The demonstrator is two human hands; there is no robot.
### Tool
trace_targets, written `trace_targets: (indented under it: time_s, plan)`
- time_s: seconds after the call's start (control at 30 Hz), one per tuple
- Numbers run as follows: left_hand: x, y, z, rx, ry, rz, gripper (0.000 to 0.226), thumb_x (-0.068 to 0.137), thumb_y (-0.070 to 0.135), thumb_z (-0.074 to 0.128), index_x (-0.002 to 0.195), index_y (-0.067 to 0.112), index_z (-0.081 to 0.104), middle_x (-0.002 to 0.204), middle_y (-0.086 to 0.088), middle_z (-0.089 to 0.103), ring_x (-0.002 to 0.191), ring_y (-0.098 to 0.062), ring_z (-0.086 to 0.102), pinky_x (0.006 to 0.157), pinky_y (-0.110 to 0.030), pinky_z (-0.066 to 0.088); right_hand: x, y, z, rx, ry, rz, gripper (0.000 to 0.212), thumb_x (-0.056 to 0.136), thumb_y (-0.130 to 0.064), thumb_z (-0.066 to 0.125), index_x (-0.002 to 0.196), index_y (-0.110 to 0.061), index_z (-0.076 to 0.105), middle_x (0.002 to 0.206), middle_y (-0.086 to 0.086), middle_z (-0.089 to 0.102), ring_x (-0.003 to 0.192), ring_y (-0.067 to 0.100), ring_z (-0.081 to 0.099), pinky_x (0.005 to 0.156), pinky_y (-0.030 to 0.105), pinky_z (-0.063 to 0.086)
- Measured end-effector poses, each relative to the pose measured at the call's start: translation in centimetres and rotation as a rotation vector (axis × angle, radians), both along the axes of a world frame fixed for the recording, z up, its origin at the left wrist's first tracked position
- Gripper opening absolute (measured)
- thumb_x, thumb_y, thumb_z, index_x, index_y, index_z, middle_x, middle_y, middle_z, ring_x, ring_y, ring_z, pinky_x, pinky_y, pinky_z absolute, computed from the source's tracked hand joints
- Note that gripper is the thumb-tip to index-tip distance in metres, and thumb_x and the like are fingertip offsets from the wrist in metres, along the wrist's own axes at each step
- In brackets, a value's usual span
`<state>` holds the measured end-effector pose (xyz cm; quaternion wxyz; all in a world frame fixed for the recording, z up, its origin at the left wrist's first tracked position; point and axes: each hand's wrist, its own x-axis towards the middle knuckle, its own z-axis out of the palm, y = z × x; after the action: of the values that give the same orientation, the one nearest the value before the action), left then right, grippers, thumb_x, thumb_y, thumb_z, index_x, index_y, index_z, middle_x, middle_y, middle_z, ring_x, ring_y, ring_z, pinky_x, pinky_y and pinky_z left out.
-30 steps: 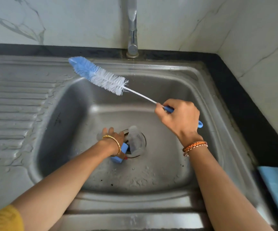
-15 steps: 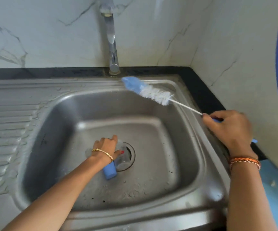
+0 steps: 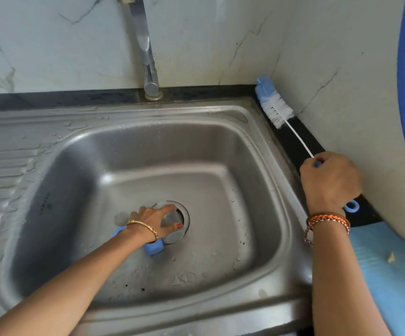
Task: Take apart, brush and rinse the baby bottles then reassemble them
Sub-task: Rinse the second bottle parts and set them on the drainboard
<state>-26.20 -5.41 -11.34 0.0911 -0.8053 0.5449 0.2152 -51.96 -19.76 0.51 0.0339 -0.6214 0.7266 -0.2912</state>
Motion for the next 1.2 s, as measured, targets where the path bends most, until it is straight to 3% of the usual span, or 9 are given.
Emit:
trace_targets:
  time_s: [0.1,0.37,0.57,0.77,0.87,0.93,1.03,1.13,1.2]
  plan:
    - [0.2,0.0,-0.1,-0.005,0.035,0.031,0.064,0.084,0.068,0.041,0.140,0.042,0.026,0.118,-0.005,0.060,0.117,-0.028,0.049,0.092,-0.037,0.042,0.1,-0.1,-0.2,0.043,0.039,0.028,0.021,0.089,-0.016,0.052,0.097,-0.006,0.068,0.093,0.020,0.061,0.093,0.038,0.052,0.070,0.034,0.034]
    - [0.3,0.3,-0.3,0.079,0.089,0.009,0.072,0.078,0.072,0.047,0.140,0.045,0.024,0.122,-0.005,0.057,0.120,-0.029,0.046,0.097,-0.037,0.041,0.3,0.0,-0.2,-0.007,0.006,0.064,0.041,0.088,-0.019,0.053,0.128,-0.013,0.054,0.123,0.019,0.051,0.115,0.038,0.040,0.093,0.041,0.031]
    - [0.2,0.2,-0.4,0.068,0.036,-0.045,0.061,0.086,0.065,0.040,0.141,0.043,0.025,0.126,-0.005,0.055,0.119,-0.028,0.048,0.094,-0.035,0.039,1.0,-0.1,-0.5,-0.257,-0.059,0.165,0.034,0.085,-0.014,0.055,0.118,-0.014,0.063,0.116,0.017,0.053,0.111,0.037,0.042,0.086,0.038,0.032]
    - [0.2,-0.1,1.3,-0.171,0.217,0.135,0.055,0.082,0.064,0.049,0.133,0.047,0.036,0.112,0.001,0.062,0.112,-0.028,0.054,0.091,-0.034,0.043,1.9,-0.1,-1.0,-0.420,-0.223,0.217,0.027,0.083,-0.013,0.053,0.103,-0.012,0.071,0.101,0.016,0.061,0.100,0.039,0.047,0.080,0.029,0.031]
    - [0.2,-0.2,3.4,-0.368,0.520,0.365,0.048,0.078,0.057,0.061,0.123,0.048,0.047,0.099,0.001,0.059,0.098,-0.024,0.060,0.088,-0.033,0.046,3.1,0.4,-0.8,-0.441,-0.245,0.297,0.028,0.082,-0.018,0.050,0.097,-0.012,0.072,0.096,0.014,0.063,0.094,0.038,0.050,0.080,0.030,0.033]
    - [0.3,-0.3,5.3,-0.514,0.914,0.568,0.030,0.086,0.031,0.063,0.112,0.042,0.054,0.095,-0.002,0.055,0.081,-0.024,0.062,0.081,-0.033,0.051,4.0,0.6,-0.9,-0.436,-0.234,0.357,0.025,0.082,-0.017,0.052,0.094,-0.011,0.073,0.093,0.013,0.063,0.093,0.037,0.052,0.080,0.021,0.027]
    - [1.2,-0.2,8.1,-0.588,1.568,0.742,0.031,0.089,0.012,0.054,0.106,0.037,0.056,0.109,0.000,0.058,0.071,-0.029,0.069,0.061,-0.032,0.059,5.4,1.5,-1.1,-0.372,-0.264,0.463,0.020,0.080,-0.012,0.057,0.091,-0.010,0.073,0.091,0.012,0.064,0.093,0.035,0.052,0.076,0.010,0.024]
    - [2.0,-0.1,9.8,-0.678,1.992,0.772,0.033,0.068,0.017,0.062,0.099,0.028,0.060,0.103,-0.006,0.064,0.068,-0.034,0.068,0.052,-0.032,0.057,6.9,2.9,-1.0,-0.209,-0.428,0.580,0.018,0.077,-0.025,0.057,0.088,-0.025,0.071,0.092,0.001,0.064,0.098,0.025,0.056,0.080,0.016,0.033]
    - [1.9,-0.2,10.4,-0.710,2.026,0.753,0.032,0.066,0.031,0.069,0.094,0.026,0.057,0.099,-0.006,0.064,0.064,-0.032,0.068,0.049,-0.032,0.056,8.6,3.8,-0.9,-0.039,-0.627,0.648,0.013,0.076,-0.029,0.059,0.084,-0.036,0.067,0.093,-0.005,0.066,0.093,0.012,0.059,0.077,0.020,0.041]
